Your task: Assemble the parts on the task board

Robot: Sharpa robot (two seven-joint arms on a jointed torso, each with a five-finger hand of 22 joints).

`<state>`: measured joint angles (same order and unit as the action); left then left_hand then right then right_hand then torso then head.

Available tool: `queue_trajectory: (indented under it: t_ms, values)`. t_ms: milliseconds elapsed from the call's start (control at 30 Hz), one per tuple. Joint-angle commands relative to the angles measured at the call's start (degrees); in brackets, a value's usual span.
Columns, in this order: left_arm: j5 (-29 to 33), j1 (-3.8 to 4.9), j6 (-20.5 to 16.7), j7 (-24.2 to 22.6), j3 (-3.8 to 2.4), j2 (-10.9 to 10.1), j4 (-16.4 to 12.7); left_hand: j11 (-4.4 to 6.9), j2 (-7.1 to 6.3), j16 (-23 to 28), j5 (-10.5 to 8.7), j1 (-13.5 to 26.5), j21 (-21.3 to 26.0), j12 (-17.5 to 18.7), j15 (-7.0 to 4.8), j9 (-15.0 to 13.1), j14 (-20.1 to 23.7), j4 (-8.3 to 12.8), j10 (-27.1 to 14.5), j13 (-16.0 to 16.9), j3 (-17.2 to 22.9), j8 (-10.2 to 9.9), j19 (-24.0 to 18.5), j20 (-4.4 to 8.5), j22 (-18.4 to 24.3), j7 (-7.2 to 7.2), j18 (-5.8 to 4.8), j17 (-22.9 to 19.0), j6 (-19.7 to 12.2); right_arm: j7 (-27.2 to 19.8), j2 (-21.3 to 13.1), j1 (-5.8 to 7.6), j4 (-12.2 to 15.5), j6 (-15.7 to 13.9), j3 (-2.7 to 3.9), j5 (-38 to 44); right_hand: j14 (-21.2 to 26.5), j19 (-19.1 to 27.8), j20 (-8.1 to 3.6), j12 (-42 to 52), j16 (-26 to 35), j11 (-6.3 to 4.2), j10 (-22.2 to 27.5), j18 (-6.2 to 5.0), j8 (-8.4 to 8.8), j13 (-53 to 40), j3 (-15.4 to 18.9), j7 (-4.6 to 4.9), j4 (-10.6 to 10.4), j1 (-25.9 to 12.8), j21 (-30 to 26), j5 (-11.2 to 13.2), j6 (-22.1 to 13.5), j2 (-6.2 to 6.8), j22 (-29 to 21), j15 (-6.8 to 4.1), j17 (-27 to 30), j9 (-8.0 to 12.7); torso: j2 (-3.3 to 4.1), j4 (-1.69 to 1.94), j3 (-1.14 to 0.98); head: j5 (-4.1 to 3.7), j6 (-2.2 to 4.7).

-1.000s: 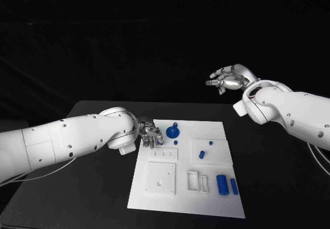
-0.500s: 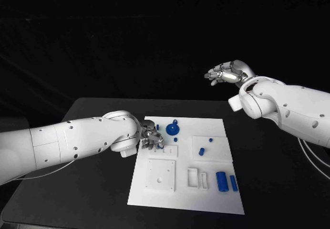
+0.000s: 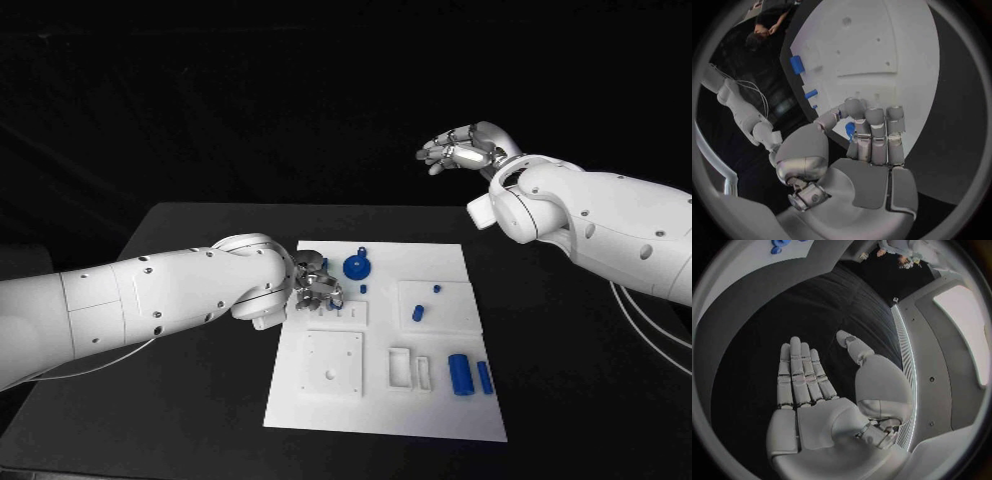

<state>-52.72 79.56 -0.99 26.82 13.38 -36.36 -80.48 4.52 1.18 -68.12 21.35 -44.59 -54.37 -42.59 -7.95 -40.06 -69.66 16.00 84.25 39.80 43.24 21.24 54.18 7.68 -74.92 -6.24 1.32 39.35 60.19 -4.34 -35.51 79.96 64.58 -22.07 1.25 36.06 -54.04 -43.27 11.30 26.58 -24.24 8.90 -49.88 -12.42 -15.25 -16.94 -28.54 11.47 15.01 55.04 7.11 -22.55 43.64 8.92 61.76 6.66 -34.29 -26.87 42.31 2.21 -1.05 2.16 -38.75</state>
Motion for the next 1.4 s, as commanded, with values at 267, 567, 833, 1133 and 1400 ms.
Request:
queue_trajectory:
  t_ms: [267, 567, 833, 1133, 1400]
  values:
    - [-1.8, -0.16, 2.9, -0.6, 0.00, 0.4, 0.0, 1.22, 0.64, -0.9, 0.54, 0.1, -0.9, -1.2, -1.93, -0.4, -1.0, -0.2, -1.1, 0.1, 0.1, 0.0, 0.1, 7.22, -1.0, 5.64, 0.27, -0.2, 6.4, -0.3, 0.2, -0.03, -0.3, 1.5, 0.04, -0.3, 0.1, 0.8, 0.24, -0.3, 0.8, 0.45, 0.0, 0.43, -0.30, 1.0, 0.4, 1.21, 0.0, 0.4, -0.4, -0.8, -0.2, -0.25, 0.2, 0.36, 0.1, 0.3, -0.07, 0.04, -0.01, -0.06, -0.48]
    - [-1.8, -0.20, 3.7, -1.0, 0.00, 0.6, 0.3, 1.16, 1.06, -1.0, 1.18, 0.6, -1.0, -1.3, -1.78, -0.7, -0.3, 0.0, -1.8, -0.3, 0.2, -0.3, -0.5, 7.17, -0.9, 5.61, 0.13, -0.8, 6.6, -0.2, 0.4, -0.18, -0.2, 2.1, 0.04, 0.1, 0.3, 1.1, 0.36, -0.4, 1.2, 0.55, 0.1, 0.39, -0.26, 1.6, 0.5, 1.28, 0.0, 0.5, -0.6, -1.0, -0.3, -0.31, 0.2, 0.49, 0.1, 0.5, -0.07, 0.05, 0.03, -0.05, -0.74]
    - [-1.7, -0.57, 3.9, -1.1, 0.00, 1.0, 0.9, 1.14, 2.01, -1.2, 1.20, 1.6, -1.2, -1.5, -1.67, -1.0, -0.1, 0.0, -2.0, -0.7, 0.1, -0.5, -0.9, 7.13, -0.8, 5.58, 0.03, -1.2, 6.7, -0.2, 0.6, -0.35, -0.3, 2.2, 0.04, 0.2, 0.3, 1.2, 0.42, -0.4, 1.4, 0.58, 0.1, 0.38, -0.26, 1.8, 0.5, 1.29, 0.0, 0.5, -0.6, -1.0, -0.3, -0.33, 0.3, 0.53, 0.1, 0.5, -0.05, 0.03, -0.02, -0.20, -0.95]
    - [-1.7, -0.66, 3.7, -1.2, 0.00, 1.3, 1.4, 1.15, 2.43, -1.4, 0.87, 2.3, -1.3, -1.7, -1.66, -1.2, 0.0, 0.0, -2.0, -1.0, 0.1, -0.7, -1.0, 7.14, -0.7, 5.60, 0.02, -1.5, 6.8, -0.3, 0.6, -0.42, -0.2, 2.1, 0.04, 0.3, 0.4, 1.3, 0.46, -0.5, 1.5, 0.59, 0.1, 0.36, -0.28, 2.0, 0.5, 1.29, 0.0, 0.5, -0.7, -1.0, -0.3, -0.33, 0.3, 0.56, 0.1, 0.5, -0.09, 0.04, -0.03, -0.29, -1.01]
    - [-1.7, -0.97, 4.3, -1.3, 0.01, 1.5, 1.6, 1.23, 2.57, -1.6, 0.59, 2.9, -1.5, -1.9, -1.69, -1.4, 0.0, -0.3, -2.0, -1.2, 0.0, -0.7, -1.0, 7.17, -0.6, 5.70, 0.03, -1.8, 7.2, -0.2, 0.6, -0.67, -0.2, 2.3, 0.04, 0.3, 0.4, 1.4, 0.49, -0.5, 1.5, 0.61, 0.1, 0.35, -0.29, 2.1, 0.5, 1.29, -0.1, 0.6, -0.7, -1.0, -0.3, -0.34, 0.3, 0.58, 0.1, 0.6, -0.10, 0.08, 0.00, -0.27, -1.03]
